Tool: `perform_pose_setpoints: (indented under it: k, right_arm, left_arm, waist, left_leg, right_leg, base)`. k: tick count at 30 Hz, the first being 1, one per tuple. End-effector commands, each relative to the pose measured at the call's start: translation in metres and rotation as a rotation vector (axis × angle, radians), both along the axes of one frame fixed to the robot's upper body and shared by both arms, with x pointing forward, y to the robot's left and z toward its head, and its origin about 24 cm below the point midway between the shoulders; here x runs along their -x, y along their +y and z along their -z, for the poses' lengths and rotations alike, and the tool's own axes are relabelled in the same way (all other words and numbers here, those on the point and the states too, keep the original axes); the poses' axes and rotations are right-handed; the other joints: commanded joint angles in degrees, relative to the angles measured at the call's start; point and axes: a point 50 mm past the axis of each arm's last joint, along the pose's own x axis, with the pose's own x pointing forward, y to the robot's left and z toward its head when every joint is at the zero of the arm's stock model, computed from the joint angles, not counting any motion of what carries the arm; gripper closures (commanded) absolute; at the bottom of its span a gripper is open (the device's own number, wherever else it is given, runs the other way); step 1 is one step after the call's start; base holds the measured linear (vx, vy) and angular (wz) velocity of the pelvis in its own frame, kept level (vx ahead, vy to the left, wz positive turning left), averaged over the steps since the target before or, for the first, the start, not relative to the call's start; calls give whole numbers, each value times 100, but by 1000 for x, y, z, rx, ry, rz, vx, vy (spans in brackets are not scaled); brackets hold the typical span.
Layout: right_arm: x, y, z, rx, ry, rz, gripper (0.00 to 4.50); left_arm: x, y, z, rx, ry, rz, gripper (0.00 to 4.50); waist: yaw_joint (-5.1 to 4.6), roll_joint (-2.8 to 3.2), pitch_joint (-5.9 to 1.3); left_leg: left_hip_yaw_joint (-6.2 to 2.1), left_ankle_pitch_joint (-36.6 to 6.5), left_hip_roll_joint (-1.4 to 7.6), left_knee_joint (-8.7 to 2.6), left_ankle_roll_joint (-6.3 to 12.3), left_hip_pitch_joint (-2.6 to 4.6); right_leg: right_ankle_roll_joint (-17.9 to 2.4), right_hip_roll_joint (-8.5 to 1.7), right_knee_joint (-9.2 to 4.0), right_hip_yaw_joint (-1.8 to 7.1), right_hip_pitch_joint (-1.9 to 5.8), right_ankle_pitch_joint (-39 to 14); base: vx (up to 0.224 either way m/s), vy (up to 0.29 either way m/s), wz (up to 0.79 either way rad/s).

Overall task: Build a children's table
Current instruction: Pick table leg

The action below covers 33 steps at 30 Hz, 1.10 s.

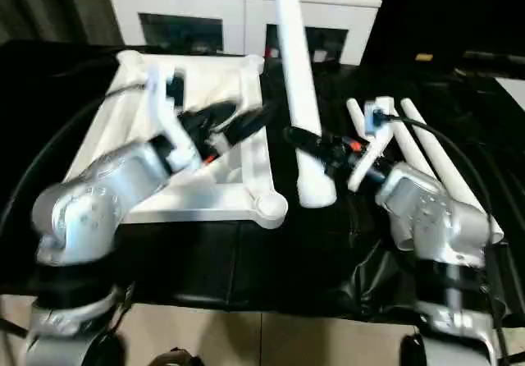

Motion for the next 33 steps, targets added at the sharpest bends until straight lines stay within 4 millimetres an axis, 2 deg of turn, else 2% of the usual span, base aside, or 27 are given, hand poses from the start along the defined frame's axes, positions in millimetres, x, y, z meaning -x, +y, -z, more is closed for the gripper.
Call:
perform_pose_setpoints:
  k: [1, 2, 3, 5, 7, 8, 11, 12, 15, 17, 24, 25, 33]
  right_arm:
    - [6, 1, -11, -27, -40, -54, 266]
    - [9, 3, -14, -30, -48, -80, 266]
    - [9, 3, -15, -30, -48, -81, 266]
    - [12, 4, -16, -26, -53, -97, 266]
    - [14, 5, -18, -22, -57, -114, 266]
    - [14, 6, -19, -19, -58, -124, 266]
    - [13, 8, -17, -10, -51, -122, 266]
    - [14, 10, -16, -5, -50, -127, 266]
    - [21, 20, -15, 5, -52, -186, 266]
    - [23, 24, -15, 0, -53, -209, 266]
    - [28, 35, -7, 41, -41, -252, 266]
    - [27, 35, -7, 40, -39, -243, 266]
    - [22, 33, 0, 78, -19, -200, 266]
  left_arm:
    - [-3, -1, -5, 51, 33, 23, 0]
    - [-5, -3, -15, 99, 36, 50, 0]
    - [-5, -3, -15, 103, 36, 53, 0]
    - [-4, -5, -21, 134, 41, 85, 0]
    - [-2, -8, -24, 136, 62, 117, 0]
    - [-3, -9, -22, 103, 66, 107, 0]
    - [-5, -9, -13, 60, 94, 88, 0]
    - [-4, -9, -11, 52, 100, 88, 0]
    - [-4, -8, -7, 41, 120, 82, 0]
    - [-6, -7, -5, 25, 131, 66, 0]
    - [-5, -3, -7, 59, 137, 77, 0]
    - [-5, -3, -7, 47, 138, 75, 29]
    - [-3, -1, -5, 25, 135, 86, 87]
  waist:
    - [10, -118, -371]
    - [-21, -150, -368]
    - [-18, -143, -371]
    - [-24, -140, -371]
    - [-23, -188, -372]
    - [-17, -175, -372]
    - [-10, -195, -370]
    - [-11, -230, -373]
    - [9, -204, -372]
    - [0, -209, -368]
    - [7, -160, -358]
    - [4, -166, -358]
    - [6, -163, -364]
  left_leg:
    - [-160, -484, 449, -413, 390, 139]
    - [-165, -478, 439, -422, 343, 114]
    - [-175, -442, 440, -426, 309, 125]
    - [-177, -452, 452, -426, 264, 136]
    - [-171, -376, 454, -427, 263, 136]
    - [-173, -300, 450, -421, 281, 136]
    - [-174, -182, 453, -419, 343, 120]
    - [-169, -155, 449, -414, 355, 118]
    - [-174, -111, 464, -416, 351, 128]
    - [-182, -118, 463, -421, 370, 124]
    - [-194, -338, 474, -448, 161, 138]
    - [-193, -341, 471, -451, 141, 137]
    - [-188, -292, 462, -446, 109, 132]
  right_leg:
    - [-1598, -475, -486, 257, 245, -400]
    - [-1514, -469, -489, 255, 262, -488]
    - [-1459, -466, -496, 252, 249, -507]
    - [-1455, -477, -496, 257, 241, -478]
    - [-1436, -471, -486, 259, 242, -384]
    - [-1431, -466, -481, 259, 236, -294]
    - [-1407, -471, -471, 260, 245, -143]
    - [-1402, -471, -473, 259, 249, -120]
    - [-1401, -477, -462, 263, 246, -24]
    - [-1409, -473, -458, 259, 247, 13]
    - [-1381, -485, -480, 263, 244, -179]
    - [-1374, -482, -479, 265, 244, -153]
    - [-1403, -487, -459, 263, 252, 2]
  base:
    - [0, 0, 0]
    - [0, 0, 0]
    - [0, 0, 0]
    - [0, 0, 0]
    - [0, 0, 0]
    - [0, 0, 0]
    - [0, 0, 0]
    - [0, 0, 0]
    - [0, 0, 0]
    - [0, 0, 0]
    - [0, 0, 0]
    - [0, 0, 0]
    - [0, 0, 0]
